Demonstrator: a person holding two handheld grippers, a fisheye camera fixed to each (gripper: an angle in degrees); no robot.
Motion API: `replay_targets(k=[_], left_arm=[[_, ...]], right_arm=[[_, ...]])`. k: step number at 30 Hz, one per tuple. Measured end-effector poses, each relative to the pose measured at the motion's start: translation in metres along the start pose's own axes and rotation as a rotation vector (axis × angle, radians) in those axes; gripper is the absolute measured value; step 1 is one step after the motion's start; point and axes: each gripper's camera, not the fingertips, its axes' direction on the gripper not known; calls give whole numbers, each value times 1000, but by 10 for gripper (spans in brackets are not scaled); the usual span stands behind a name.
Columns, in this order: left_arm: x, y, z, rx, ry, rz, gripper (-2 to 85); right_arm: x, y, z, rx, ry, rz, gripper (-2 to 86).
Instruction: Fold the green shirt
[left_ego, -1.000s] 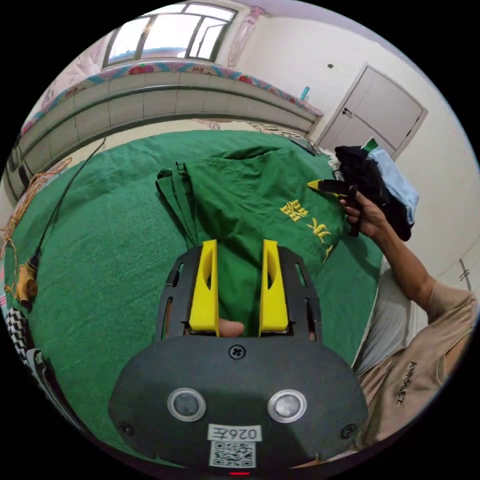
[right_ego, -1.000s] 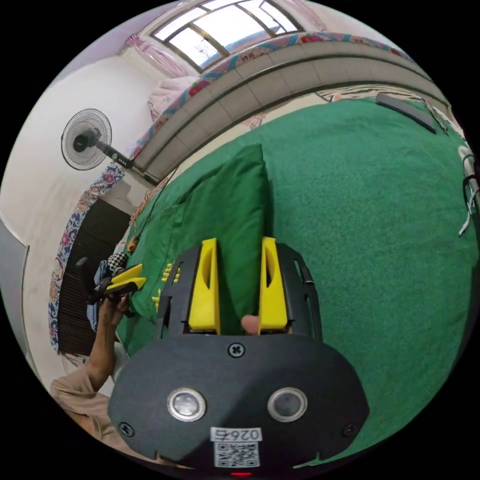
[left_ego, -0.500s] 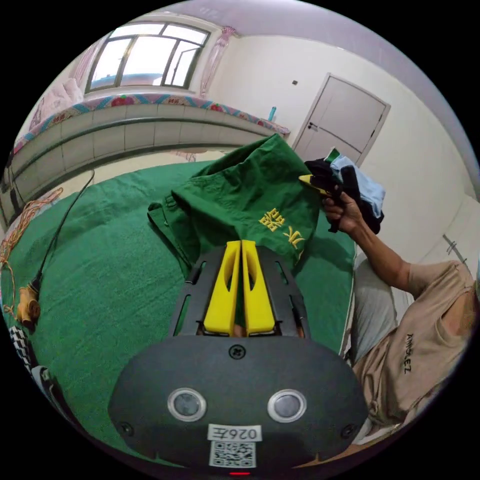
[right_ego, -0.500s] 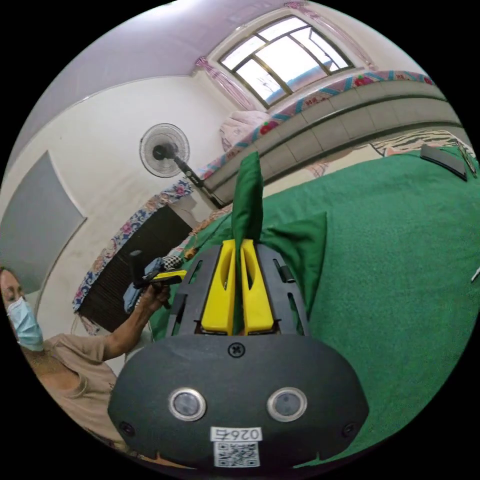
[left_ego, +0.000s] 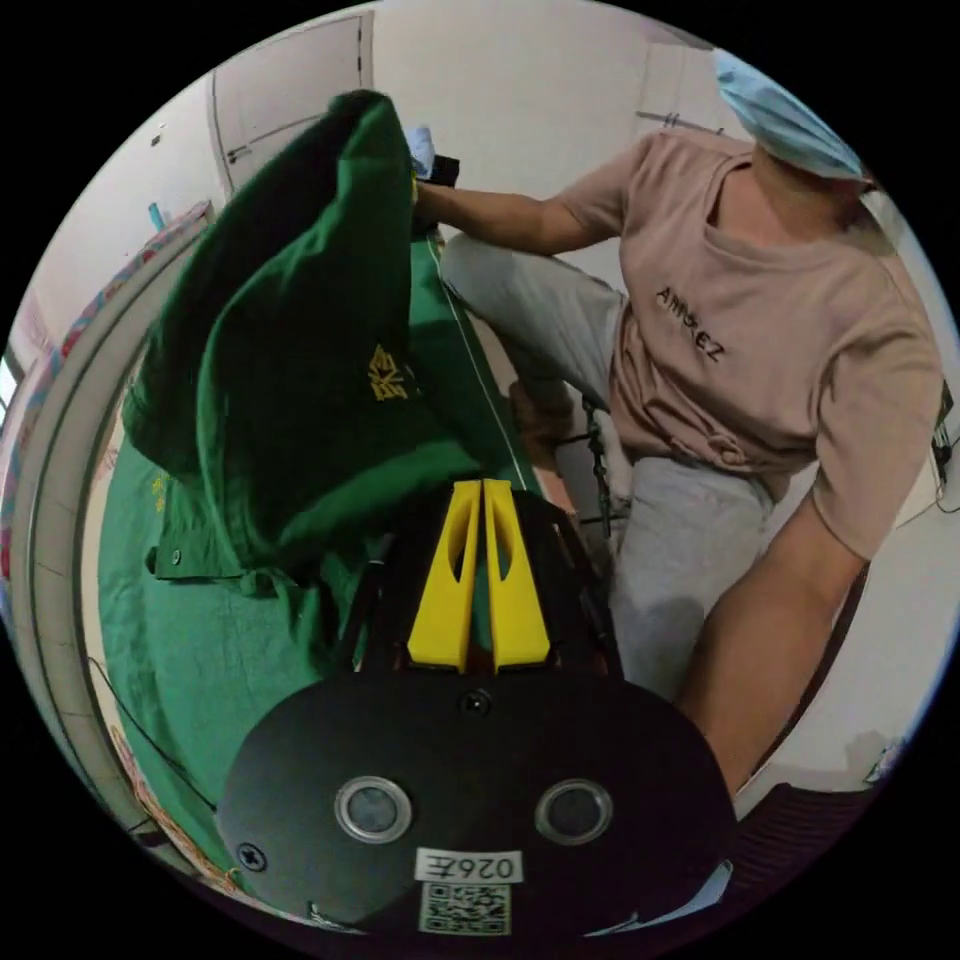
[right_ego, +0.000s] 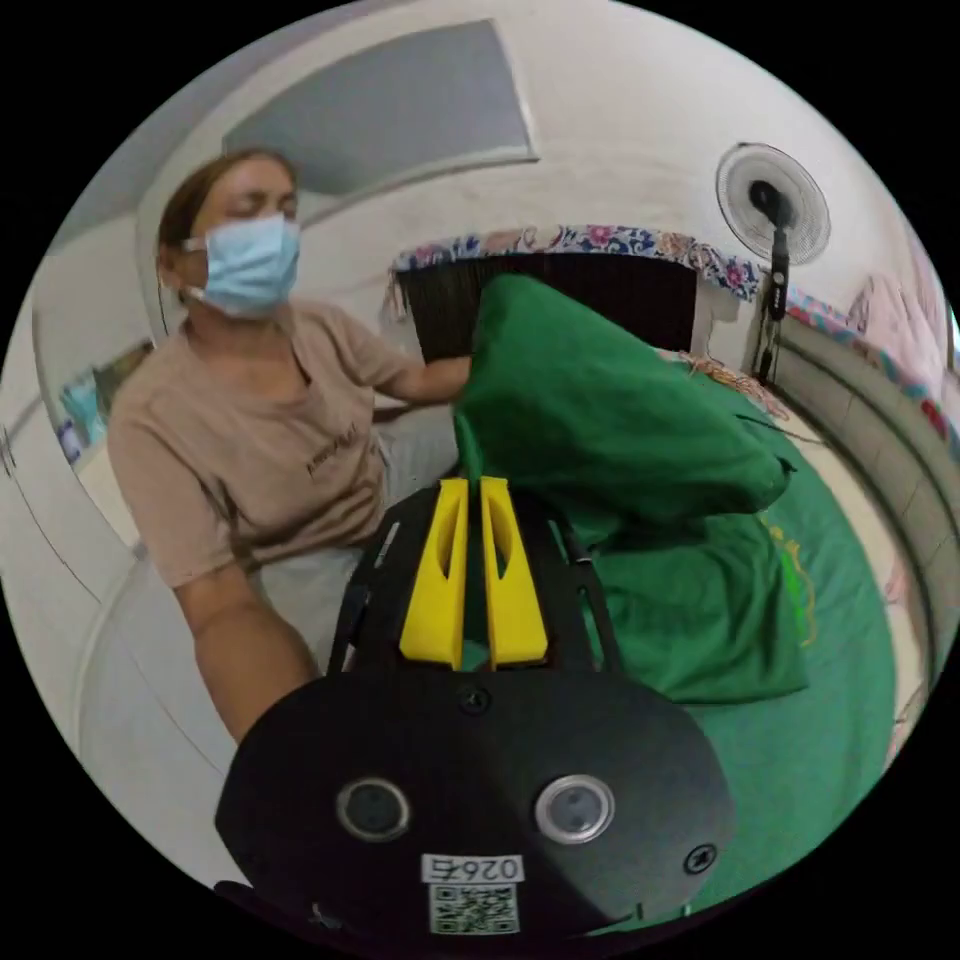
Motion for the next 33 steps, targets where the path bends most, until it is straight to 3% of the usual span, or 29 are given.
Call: replay_targets(k=[2,5,7,9,11,13,15,19,21,23,26,28,29,31,33], left_arm=[[-7,16,-23,95,47,-24,-8],[-22,57,-72,406,24,-93,-8],[-36,87,-94,632,-93,-235,-9],[-69,125,-106,885,-167,-537,-10],[-96,144,-98,953,-174,-756,-10],[-125,153,-78,922,-147,-969,-10],[-159,141,-42,718,-77,-1106,-10],[-188,79,2,309,167,-841,-10],[-180,42,25,55,245,-631,-10],[-170,29,31,-41,178,-551,-9],[-164,28,25,-40,157,-473,-8],[-169,35,21,-7,226,-465,-8],[-175,42,18,29,249,-501,-8],[-188,54,12,94,230,-595,-8],[-204,74,1,211,154,-782,-8]], right_arm=[[-33,0,4,-23,90,-42,-14],[-54,4,5,56,204,11,-15],[-43,3,8,108,160,146,-15],[-29,4,10,149,69,240,-15],[-25,3,17,172,-26,265,-14],[-42,-10,40,78,-89,158,-13],[-66,-24,67,-92,-152,13,-14],[-125,-54,111,-396,-152,-263,-16],[-134,-58,103,-359,-82,-284,-15],[-131,-55,84,-251,-26,-246,-14],[-112,-43,41,42,9,-144,-11],[-85,-32,10,337,123,40,-8],[-74,-31,6,383,160,128,-7],[-30,-38,17,312,355,442,4],[-8,-52,47,196,512,536,19]])
